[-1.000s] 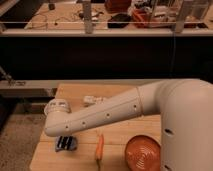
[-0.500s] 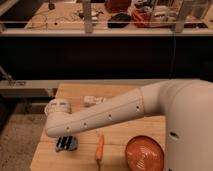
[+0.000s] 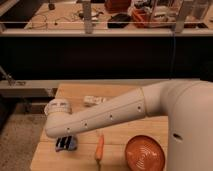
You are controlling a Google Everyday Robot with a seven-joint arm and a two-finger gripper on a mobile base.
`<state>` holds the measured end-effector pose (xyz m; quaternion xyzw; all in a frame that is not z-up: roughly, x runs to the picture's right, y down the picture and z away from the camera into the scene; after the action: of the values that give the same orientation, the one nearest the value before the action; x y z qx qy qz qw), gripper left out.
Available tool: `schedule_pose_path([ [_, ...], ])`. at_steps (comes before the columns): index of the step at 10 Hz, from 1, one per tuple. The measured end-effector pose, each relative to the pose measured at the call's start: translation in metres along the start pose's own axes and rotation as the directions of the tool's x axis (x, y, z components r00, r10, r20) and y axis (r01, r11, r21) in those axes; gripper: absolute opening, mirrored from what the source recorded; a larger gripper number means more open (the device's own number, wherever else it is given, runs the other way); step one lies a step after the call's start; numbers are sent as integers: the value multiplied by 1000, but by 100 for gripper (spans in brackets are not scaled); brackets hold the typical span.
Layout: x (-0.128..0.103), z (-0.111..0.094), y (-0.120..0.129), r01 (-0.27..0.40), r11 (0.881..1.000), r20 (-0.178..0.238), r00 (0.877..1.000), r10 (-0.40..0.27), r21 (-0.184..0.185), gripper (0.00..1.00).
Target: Place the eraser on the white sponge
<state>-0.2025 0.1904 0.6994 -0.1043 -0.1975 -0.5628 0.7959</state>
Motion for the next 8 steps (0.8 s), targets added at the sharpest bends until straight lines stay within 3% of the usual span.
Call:
schedule_pose_path([
  [2,0,-1,-1,-1,1000,2,1000,1,5,14],
  [6,3,24,7,-47,997,159,987,36,67,55],
  [8,3,32,7,-62,995,195,980,47,74,74],
])
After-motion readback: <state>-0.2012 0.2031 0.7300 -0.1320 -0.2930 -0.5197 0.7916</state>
